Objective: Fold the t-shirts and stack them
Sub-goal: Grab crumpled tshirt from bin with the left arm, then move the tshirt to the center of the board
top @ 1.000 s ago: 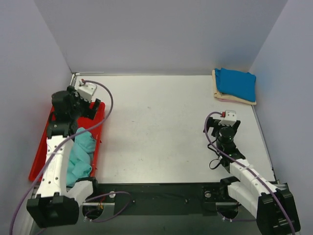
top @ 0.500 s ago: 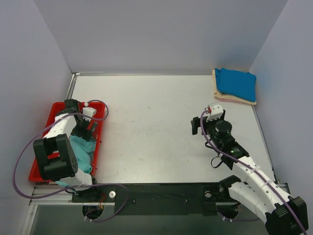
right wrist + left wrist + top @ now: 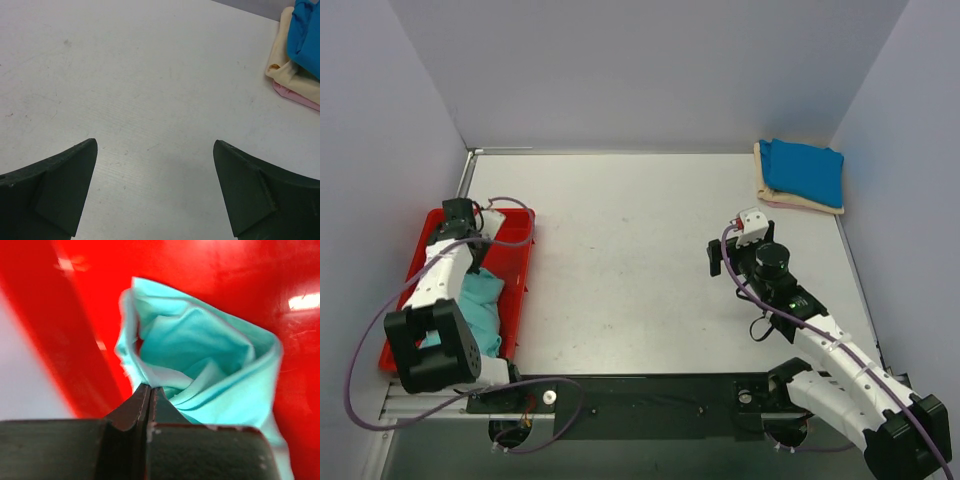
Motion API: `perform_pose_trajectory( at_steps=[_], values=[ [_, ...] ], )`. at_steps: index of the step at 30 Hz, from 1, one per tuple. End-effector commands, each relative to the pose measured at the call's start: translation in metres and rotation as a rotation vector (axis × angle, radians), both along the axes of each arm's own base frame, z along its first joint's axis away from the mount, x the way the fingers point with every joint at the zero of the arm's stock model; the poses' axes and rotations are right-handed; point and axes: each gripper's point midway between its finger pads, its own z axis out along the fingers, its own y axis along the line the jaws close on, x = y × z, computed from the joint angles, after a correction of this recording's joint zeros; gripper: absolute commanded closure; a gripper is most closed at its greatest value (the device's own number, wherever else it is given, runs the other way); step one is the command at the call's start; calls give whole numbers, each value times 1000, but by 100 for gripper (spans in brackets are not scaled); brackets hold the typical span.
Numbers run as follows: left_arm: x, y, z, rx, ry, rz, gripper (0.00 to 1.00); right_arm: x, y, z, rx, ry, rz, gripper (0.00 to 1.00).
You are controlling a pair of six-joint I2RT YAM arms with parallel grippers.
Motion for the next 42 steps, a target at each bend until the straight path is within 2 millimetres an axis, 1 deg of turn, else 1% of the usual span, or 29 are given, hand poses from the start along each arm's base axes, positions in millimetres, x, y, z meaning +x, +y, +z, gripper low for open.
perform_pose_trajectory(
  at_steps=[1,2,4,8,10,12,13,14,15,17,18,19,22,24,25,26,28,29,30,31,32,33,34,35,36,37,38,39,42],
  values=[
    [37,2,124,58,-381,-37,100,4,11,40,36,-93,35,6],
    [35,-6,146,40,-429,-63,100,3,11,42,36,-97,38,6],
    [27,-12,165,32,-449,-84,100,2,14,45,32,-108,48,6],
    [18,-17,180,27,-489,-98,100,3,12,44,20,-111,40,6],
    [23,-30,204,-1,-574,-127,100,3,14,46,23,-113,47,6],
    [31,-51,240,-35,-671,-181,100,3,18,50,37,-111,60,6],
    [38,-75,269,-76,-746,-242,100,3,20,51,48,-104,64,6],
    [40,-89,283,-98,-780,-281,100,2,23,55,52,-106,75,6],
    [44,-127,312,-158,-850,-380,100,0,28,56,60,-101,102,6],
    [42,-180,352,-255,-935,-504,100,-4,35,67,83,-105,139,5],
    [39,-201,361,-295,-941,-550,100,-5,37,72,96,-103,150,5],
    [37,-238,376,-359,-952,-634,100,-6,38,77,120,-101,147,4],
    [35,-297,373,-456,-886,-756,100,-2,21,83,144,-40,51,1],
    [33,-347,353,-536,-793,-857,100,4,5,79,147,23,-15,1],
    [41,-368,335,-561,-736,-885,100,7,0,72,150,61,-40,1],
    [35,-392,325,-589,-697,-935,100,11,-17,69,181,97,-107,2],
    [38,-440,286,-620,-589,-1015,100,16,-42,63,237,139,-209,2],
    [37,-456,280,-642,-574,-1056,100,16,-50,60,257,150,-238,2],
    [34,-483,255,-661,-501,-1103,100,18,-67,58,295,158,-303,2],
    [33,-498,245,-674,-471,-1129,100,18,-71,57,315,164,-309,2],
    [26,-524,212,-690,-372,-1170,100,20,-85,56,340,163,-358,3],
    [22,-534,213,-697,-347,-1195,100,21,-87,53,348,175,-362,3],
    [19,-561,197,-714,-290,-1229,100,21,-94,52,356,179,-383,3],
    [12,-563,182,-705,-212,-1235,100,22,-102,49,359,187,-409,3],
    [13,-584,170,-728,-169,-1257,82,23,-102,46,359,197,-410,3],
    [5,-581,157,-722,-82,-1240,65,24,-102,45,359,204,-413,3],
    [6,-591,150,-749,-39,-1243,37,23,-102,43,358,213,-411,3],
    [1,-585,146,-744,13,-1225,18,24,-100,42,360,220,-400,3],
    [0,-567,149,-808,96,-1173,14,26,-90,42,460,256,-337,2]
  ],
)
